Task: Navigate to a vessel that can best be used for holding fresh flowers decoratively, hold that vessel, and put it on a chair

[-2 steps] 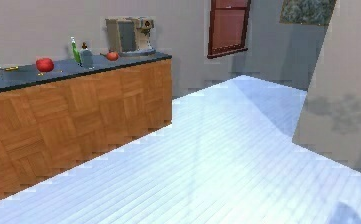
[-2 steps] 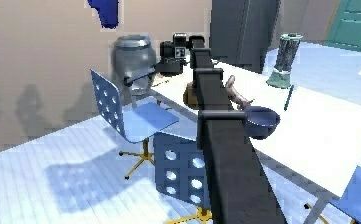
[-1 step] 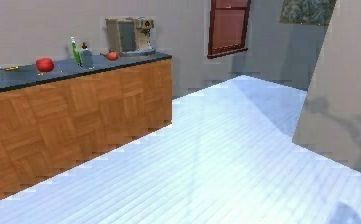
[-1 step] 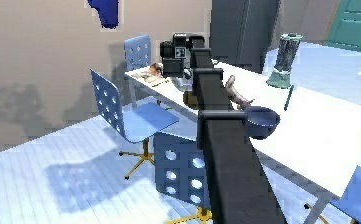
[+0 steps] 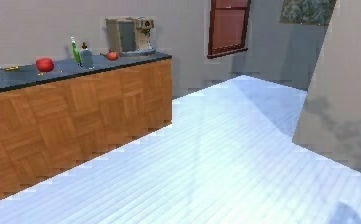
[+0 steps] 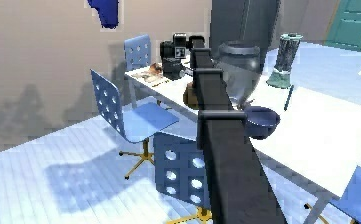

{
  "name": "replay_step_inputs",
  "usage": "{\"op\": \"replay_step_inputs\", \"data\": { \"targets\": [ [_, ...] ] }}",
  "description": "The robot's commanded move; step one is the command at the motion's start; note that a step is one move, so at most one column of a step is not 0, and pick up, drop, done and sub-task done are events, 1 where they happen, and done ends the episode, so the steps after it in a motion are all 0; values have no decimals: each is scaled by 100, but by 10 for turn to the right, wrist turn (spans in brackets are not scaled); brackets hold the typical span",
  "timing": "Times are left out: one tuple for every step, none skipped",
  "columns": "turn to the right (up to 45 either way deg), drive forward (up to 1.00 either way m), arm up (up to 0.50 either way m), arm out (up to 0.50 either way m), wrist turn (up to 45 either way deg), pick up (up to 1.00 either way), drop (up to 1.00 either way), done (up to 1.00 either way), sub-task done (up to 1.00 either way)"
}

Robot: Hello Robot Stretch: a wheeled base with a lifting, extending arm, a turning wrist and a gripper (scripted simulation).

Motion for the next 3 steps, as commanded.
{"op": "replay_step_inputs", "data": {
  "targets": [
    [0,0,0,0,60,0,0,0,0],
    [0,0,-30,0,0,0,0,0,0],
    [0,0,-50,0,0,0,0,0,0]
  ]
}}
